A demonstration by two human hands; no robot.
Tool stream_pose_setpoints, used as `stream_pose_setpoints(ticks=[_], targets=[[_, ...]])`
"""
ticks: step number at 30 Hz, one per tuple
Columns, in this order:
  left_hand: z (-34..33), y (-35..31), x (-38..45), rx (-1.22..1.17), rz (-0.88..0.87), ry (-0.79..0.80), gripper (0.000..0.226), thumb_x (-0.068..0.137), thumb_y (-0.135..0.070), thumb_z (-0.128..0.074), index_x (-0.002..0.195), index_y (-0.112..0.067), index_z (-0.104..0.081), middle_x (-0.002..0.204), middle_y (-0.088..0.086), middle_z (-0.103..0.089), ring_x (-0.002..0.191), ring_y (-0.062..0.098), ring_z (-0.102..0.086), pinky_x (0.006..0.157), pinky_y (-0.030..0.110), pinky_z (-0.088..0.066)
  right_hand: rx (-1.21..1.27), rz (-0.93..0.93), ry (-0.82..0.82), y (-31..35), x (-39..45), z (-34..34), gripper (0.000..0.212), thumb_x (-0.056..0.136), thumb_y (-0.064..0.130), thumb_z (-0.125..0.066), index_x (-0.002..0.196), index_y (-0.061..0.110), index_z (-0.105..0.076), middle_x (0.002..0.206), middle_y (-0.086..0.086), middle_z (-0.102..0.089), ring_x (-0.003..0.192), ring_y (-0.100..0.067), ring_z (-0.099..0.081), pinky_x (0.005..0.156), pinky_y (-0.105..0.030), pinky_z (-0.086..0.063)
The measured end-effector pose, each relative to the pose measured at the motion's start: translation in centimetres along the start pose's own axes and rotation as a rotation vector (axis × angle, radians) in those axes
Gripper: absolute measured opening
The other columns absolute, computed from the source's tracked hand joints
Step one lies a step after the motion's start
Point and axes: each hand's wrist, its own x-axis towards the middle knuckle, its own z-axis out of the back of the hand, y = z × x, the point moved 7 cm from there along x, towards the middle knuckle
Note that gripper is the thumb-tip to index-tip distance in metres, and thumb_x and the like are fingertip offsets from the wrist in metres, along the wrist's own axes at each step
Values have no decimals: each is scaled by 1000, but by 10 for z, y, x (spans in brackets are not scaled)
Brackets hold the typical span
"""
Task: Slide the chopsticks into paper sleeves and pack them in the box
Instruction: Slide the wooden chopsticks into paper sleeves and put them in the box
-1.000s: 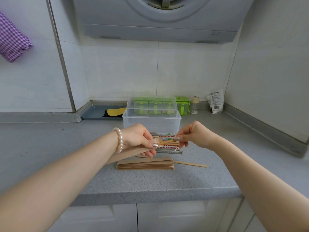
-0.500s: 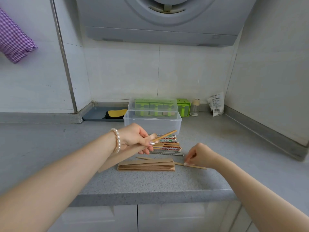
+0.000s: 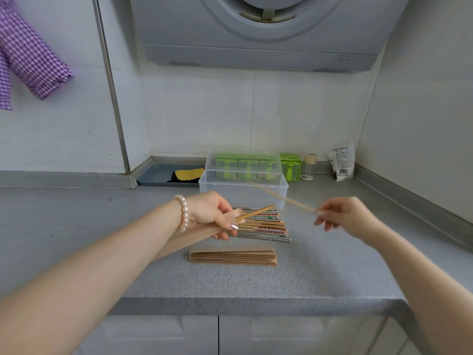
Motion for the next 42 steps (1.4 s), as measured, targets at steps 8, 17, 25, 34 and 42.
stream_pose_setpoints(ticks=[8,17,25,34,42], targets=[[6,-2,-3,14,4,-20,18,78,1,-68,96,-2,-66,88,13,-71,61,12,-68,56,20,-55,-115,147,141,66,-8,40,42,70,-5,-73,59,35,-75,54,6,-68,46,0,-50,51,-7,-42],[4,2,0,43,9,-12,22,76,-3,-72,97,-2,-65,89,13,-72,65,15,-70,60,22,-56,-249,174,129,71,-2,31,53,72,-1,-74,53,47,-69,53,14,-67,47,-1,-49,50,-7,-41],[2,3,1,132,1,-20,10,80,0,-68,88,-4,-65,81,6,-72,65,15,-70,63,24,-56,-320,182,113,79,1,27,38,73,5,-76,60,40,-68,53,19,-66,53,5,-55,55,-7,-41],[-8,-4,-3,112,-35,39,8,81,-3,-67,86,-8,-62,81,3,-72,64,13,-69,64,24,-55,-311,185,154,77,-1,16,43,73,5,-75,56,45,-70,60,16,-70,69,-6,-62,73,-24,-50],[-30,-24,-3,49,-85,106,9,85,0,-61,94,-5,-60,79,2,-72,60,12,-68,58,21,-55,-294,257,287,90,-2,-31,18,77,12,-72,83,29,-73,71,4,-64,60,-3,-51,60,-13,-42]])
